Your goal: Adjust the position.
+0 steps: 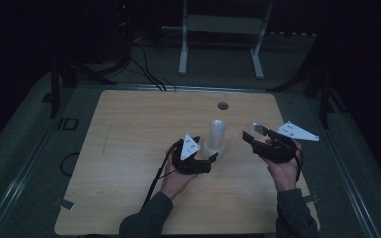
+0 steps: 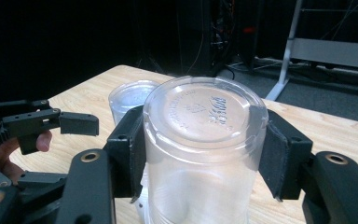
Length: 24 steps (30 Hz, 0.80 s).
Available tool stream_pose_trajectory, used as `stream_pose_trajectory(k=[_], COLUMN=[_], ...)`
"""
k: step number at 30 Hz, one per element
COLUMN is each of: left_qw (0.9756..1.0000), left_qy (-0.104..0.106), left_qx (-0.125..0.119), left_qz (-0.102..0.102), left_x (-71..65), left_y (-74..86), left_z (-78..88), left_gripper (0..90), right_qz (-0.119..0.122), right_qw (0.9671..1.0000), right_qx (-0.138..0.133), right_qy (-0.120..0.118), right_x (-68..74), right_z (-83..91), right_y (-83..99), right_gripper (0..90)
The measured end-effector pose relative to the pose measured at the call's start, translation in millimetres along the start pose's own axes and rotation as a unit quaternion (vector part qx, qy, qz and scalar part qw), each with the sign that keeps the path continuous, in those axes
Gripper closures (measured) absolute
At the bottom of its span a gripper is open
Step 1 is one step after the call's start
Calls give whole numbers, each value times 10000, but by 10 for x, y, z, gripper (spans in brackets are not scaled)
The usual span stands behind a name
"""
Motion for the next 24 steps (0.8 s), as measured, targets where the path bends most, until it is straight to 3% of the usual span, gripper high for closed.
stream_pose_trajectory(k=[24], left_qw=[9995], left_qy=[180], left_qx=[-113], left_qz=[-254], left_x=[-121], left_y=[-97], left_z=[23], left_gripper=[202], right_qz=[-138], right_qw=[9998], right_qx=[145], right_qy=[-60], right_x=[7], right_z=[-47], right_y=[204], right_gripper=[407])
Point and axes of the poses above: each handheld gripper's, and its own axes: z roughly backward along the jaws, y roughly out of its underside, x roughly to its left, the point moved 1 cm from there along -z, roughly forward along the jaws, and after that the axes turned 15 degrees about -z, right-handed, at the moved point
